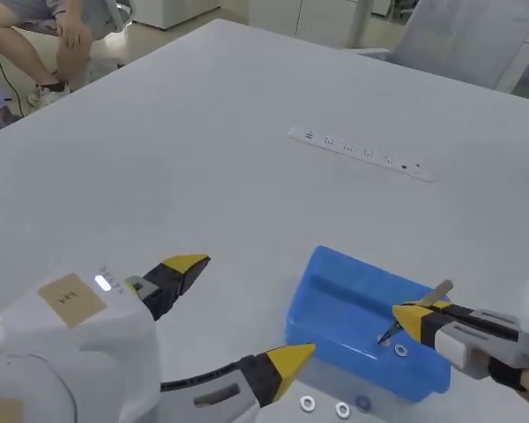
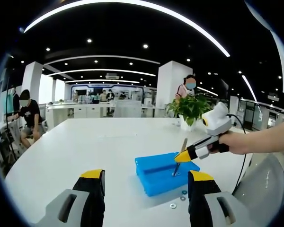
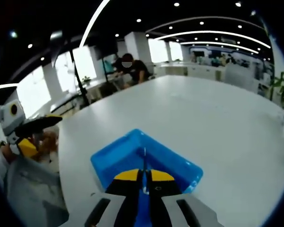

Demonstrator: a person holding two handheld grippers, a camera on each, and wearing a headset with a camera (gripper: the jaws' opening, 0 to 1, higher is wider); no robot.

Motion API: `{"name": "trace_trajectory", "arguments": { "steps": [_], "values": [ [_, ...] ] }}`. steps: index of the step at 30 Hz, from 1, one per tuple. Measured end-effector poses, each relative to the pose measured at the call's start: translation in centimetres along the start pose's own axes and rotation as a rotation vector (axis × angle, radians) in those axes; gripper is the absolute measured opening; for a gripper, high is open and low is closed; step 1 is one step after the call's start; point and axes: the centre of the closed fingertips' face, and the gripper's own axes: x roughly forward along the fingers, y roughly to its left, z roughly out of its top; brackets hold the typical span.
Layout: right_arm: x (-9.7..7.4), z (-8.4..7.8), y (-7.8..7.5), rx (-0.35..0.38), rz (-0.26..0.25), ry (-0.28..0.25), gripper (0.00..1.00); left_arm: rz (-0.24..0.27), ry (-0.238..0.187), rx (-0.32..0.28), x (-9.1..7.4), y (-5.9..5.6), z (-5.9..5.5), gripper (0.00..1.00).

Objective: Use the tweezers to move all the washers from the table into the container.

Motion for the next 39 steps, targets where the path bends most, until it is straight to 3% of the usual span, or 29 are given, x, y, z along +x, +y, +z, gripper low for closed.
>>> {"name": "trace_trajectory", "arguments": {
  "steps": [21,39],
  "values": [
    [0.5,-0.4,-1.1,-0.014,-0.025,0.016,0.03,0.000,0.000,0.000,0.0,0.0,0.0,0.72],
    [-2.3,0.6,0.5,-0.002,-0.030,-0.045,0.03,-0.006,0.004,0.000,0.0,-0.1,-0.1,0.71]
  ]
}}
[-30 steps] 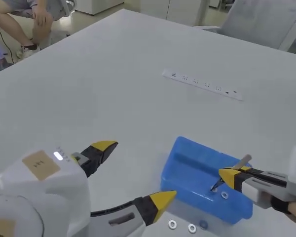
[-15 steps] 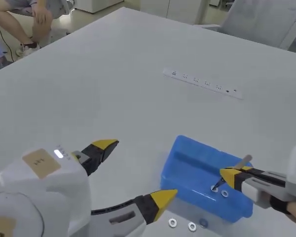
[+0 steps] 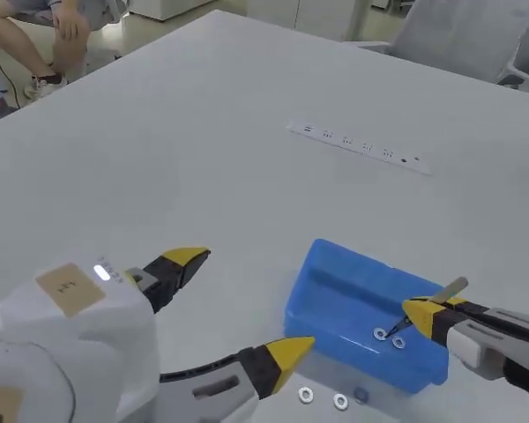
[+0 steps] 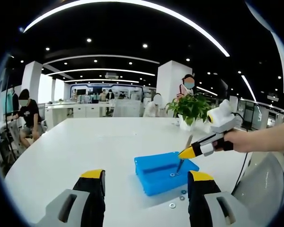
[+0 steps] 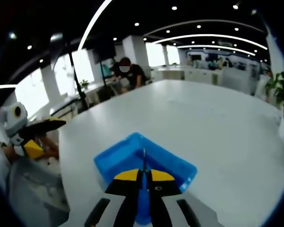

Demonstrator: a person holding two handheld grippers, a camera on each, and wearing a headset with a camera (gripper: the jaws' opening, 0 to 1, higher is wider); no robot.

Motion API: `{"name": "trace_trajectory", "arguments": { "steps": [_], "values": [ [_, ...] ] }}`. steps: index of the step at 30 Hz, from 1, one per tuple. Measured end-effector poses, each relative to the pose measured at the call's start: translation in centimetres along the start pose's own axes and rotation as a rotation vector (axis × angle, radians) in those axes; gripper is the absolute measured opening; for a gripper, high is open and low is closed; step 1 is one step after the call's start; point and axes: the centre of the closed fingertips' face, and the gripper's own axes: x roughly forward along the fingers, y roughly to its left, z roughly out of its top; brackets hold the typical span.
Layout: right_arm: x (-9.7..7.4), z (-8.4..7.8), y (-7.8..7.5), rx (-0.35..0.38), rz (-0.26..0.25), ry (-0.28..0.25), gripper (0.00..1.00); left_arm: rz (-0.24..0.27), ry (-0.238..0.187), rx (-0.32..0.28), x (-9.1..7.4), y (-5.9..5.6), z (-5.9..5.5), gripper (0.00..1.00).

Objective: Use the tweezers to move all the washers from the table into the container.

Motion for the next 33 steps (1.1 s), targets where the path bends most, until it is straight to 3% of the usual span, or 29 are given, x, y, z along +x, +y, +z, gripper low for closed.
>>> {"name": "trace_trajectory", "arguments": {
  "steps": [5,13,18,25,33],
  "values": [
    [-1.0,0.4,0.8,0.000,0.008,-0.010,0.03,0.010,0.001,0.000,0.0,0.3,0.0,0.71],
    [-4.0,1.9,2.6,-0.023,0.023,-0.045,0.03,0.014,0.014,-0.017,0.0,0.4,-0.2,0.72],
    [-5.2,1.9,4.5,-0.031,0.065,-0.047,0.03,0.009,0.013,-0.013,0.0,0.2,-0.2,0.71],
    [-4.1,-0.9,6.1,-0.060,0.154,-0.005,0.03,0.042,0.010,-0.015,-0.3,1.0,-0.2,0.71],
    [-1.8,-3.2,6.1,-0.139,0.225,0.022,0.03,0.067,-0.007,0.007,-0.6,1.5,0.1,0.70]
  ]
}}
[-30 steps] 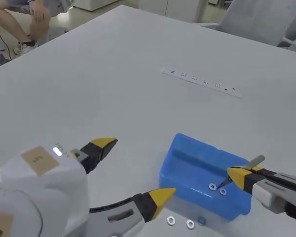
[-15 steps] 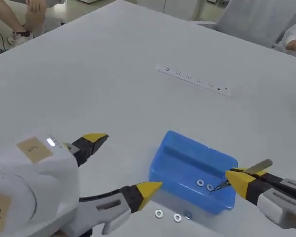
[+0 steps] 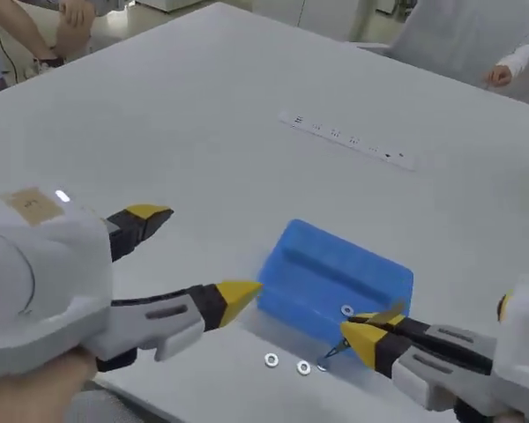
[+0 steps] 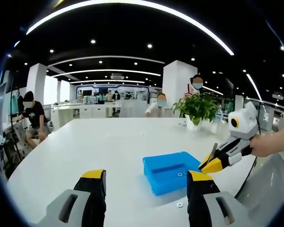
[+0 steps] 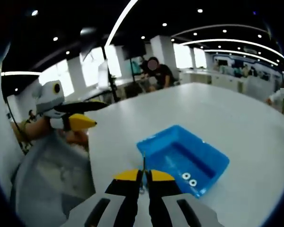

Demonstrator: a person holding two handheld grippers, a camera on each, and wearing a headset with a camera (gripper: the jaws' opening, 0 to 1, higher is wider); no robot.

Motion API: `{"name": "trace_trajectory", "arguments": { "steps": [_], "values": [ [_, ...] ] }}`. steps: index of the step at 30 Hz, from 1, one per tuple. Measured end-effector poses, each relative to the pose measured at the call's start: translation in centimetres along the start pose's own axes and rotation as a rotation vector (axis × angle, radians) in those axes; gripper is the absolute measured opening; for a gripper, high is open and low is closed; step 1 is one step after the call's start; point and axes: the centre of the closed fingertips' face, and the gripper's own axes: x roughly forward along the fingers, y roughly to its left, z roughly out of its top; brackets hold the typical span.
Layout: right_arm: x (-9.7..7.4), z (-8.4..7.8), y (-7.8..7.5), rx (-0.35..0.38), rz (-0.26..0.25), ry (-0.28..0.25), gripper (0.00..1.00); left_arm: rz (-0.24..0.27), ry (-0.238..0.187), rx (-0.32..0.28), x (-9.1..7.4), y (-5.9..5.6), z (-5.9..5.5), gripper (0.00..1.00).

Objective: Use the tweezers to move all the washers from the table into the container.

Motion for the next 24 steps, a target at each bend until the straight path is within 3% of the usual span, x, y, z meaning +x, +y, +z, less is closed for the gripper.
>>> {"name": "trace_trajectory", "arguments": {
  "steps": [3,10,17,24],
  "values": [
    [0.0,-0.9,-0.6,0.004,-0.008,0.041,0.03,0.004,-0.001,-0.005,0.0,0.1,0.0,0.69],
    [1.0,-1.0,-0.1,-0.047,0.029,0.039,0.04,0.009,0.010,0.007,-0.1,0.1,-0.2,0.69],
    [1.2,-1.2,0.0,-0.095,0.023,0.055,0.04,0.006,0.035,0.022,0.0,0.0,-0.6,0.69],
    [1.3,-1.5,-0.5,-0.080,0.023,0.053,0.04,0.008,0.051,0.030,0.1,0.0,-0.8,0.68]
  ]
}}
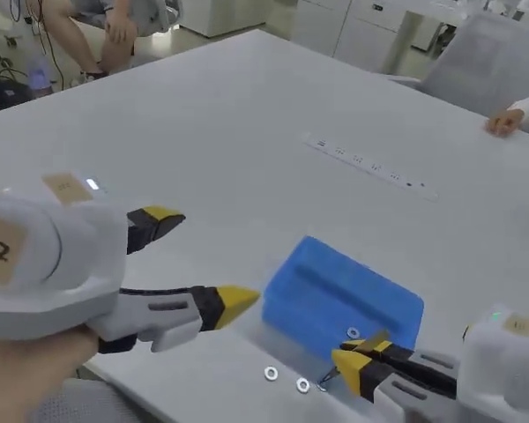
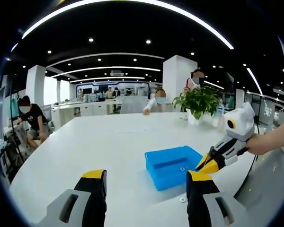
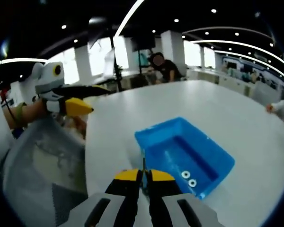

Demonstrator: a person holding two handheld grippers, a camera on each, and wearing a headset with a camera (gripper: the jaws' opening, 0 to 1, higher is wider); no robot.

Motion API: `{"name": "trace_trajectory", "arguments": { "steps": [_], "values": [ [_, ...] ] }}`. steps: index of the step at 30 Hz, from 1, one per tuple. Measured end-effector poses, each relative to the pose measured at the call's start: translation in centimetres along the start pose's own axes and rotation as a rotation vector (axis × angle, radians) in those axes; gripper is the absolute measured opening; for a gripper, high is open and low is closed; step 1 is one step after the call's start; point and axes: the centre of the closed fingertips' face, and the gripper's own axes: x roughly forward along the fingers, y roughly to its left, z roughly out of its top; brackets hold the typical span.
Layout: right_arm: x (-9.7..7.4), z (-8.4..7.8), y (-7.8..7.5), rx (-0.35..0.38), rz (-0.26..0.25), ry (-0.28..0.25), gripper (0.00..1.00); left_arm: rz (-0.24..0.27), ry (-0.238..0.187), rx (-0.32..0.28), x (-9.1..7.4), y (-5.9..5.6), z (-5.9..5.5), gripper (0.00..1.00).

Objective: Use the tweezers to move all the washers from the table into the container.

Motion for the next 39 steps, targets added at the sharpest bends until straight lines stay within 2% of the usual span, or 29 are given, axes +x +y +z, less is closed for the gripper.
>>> {"name": "trace_trajectory", "arguments": {
  "steps": [10,17,23,39],
  "values": [
    [0.07,-0.23,0.14,0.012,0.020,-0.004,0.04,-0.008,0.020,0.003,0.19,-0.08,-0.35,0.68],
    [0.12,-0.13,0.19,-0.029,0.026,0.009,0.04,-0.009,0.020,-0.002,0.20,0.06,-0.42,0.68],
    [0.12,-0.21,0.51,-0.031,0.039,0.011,0.04,-0.009,0.027,0.002,0.22,0.03,-0.53,0.68],
    [0.00,-0.55,0.61,-0.055,0.027,0.036,0.03,-0.013,0.038,0.014,0.26,-0.28,-0.56,0.68]
  ]
}}
